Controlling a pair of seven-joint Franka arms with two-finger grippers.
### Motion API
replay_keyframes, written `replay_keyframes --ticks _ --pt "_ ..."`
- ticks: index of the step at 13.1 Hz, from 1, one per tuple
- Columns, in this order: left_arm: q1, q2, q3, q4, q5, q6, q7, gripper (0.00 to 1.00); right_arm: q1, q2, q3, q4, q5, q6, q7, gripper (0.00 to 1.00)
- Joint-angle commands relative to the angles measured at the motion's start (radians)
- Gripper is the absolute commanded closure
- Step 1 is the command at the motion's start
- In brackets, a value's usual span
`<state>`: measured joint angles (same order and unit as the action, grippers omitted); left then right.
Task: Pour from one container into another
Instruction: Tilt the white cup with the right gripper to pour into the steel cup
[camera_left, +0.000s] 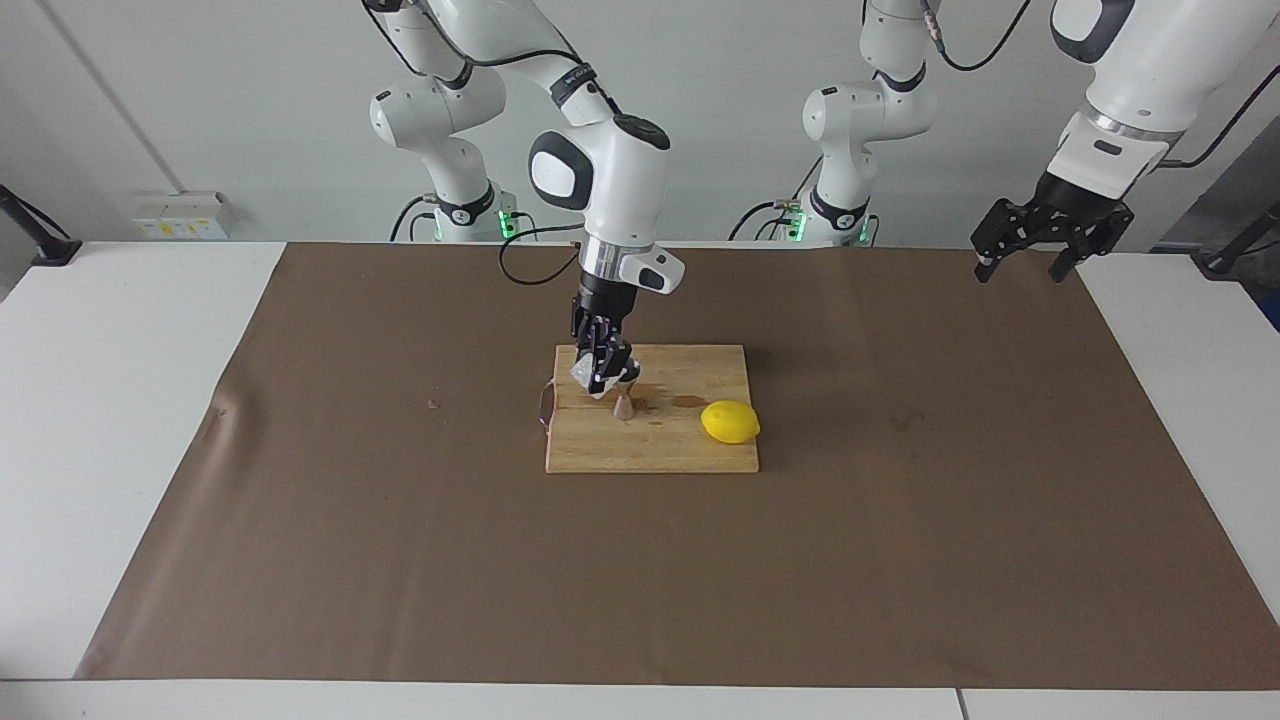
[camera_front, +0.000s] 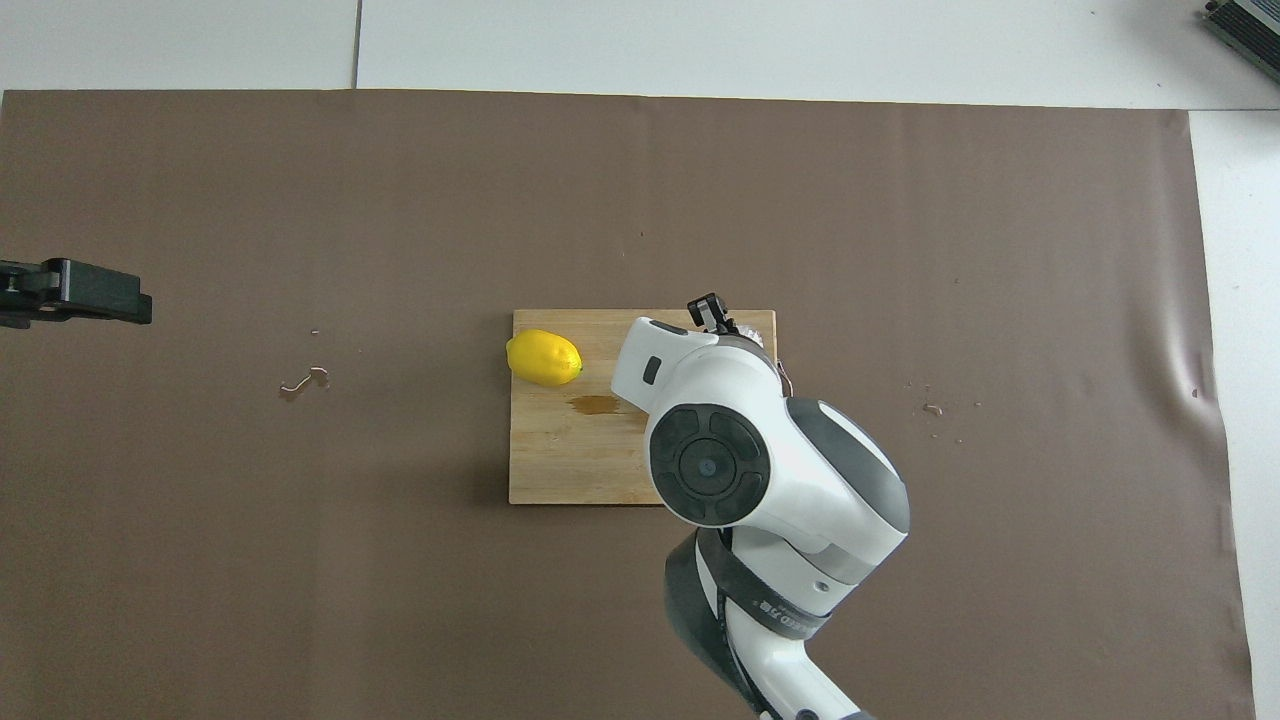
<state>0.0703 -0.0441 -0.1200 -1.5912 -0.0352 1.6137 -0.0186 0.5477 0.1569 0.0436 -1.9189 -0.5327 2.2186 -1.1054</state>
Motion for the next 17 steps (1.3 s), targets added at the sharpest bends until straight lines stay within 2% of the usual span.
replay_keyframes --ticks 1,9,17 --pt "-0.004 0.0 0.005 0.002 -0.011 0.009 0.005 0.0 0.017 -0.008 0.007 0.001 -0.064 -0.025 0.022 1.0" --pt "-0.004 0.0 0.005 0.004 -0.011 0.009 0.005 0.0 0.035 -0.02 0.007 -0.011 -0.134 -0.048 0.022 1.0" --pt "-0.004 -0.002 0.005 0.002 -0.011 0.009 0.005 0.0 0.035 -0.02 0.01 -0.009 -0.122 -0.059 0.085 1.0"
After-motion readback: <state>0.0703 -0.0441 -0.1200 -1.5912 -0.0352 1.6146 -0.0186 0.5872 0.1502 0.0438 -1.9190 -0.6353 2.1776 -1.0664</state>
